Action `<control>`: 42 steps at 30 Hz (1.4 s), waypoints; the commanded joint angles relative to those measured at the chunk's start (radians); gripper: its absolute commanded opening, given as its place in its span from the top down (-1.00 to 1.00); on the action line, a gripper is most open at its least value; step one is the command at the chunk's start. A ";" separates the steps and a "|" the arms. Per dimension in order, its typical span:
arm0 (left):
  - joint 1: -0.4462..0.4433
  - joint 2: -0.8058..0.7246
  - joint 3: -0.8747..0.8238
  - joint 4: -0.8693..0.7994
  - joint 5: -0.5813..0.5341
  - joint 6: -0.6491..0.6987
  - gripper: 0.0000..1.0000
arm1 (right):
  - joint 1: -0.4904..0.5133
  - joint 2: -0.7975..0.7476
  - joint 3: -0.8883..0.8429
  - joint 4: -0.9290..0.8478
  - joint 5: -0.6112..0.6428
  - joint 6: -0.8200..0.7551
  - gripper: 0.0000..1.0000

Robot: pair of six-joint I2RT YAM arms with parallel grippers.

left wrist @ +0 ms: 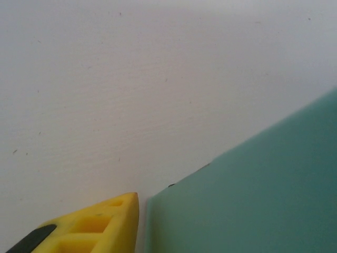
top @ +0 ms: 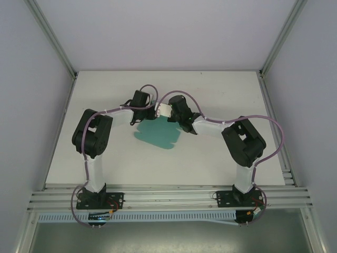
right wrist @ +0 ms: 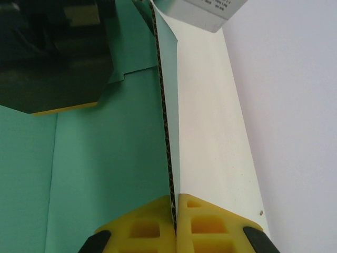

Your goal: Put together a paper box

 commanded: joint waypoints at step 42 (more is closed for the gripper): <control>-0.047 0.200 0.245 -0.625 -0.936 -0.210 1.00 | 0.015 0.003 0.000 -0.076 0.064 0.072 1.00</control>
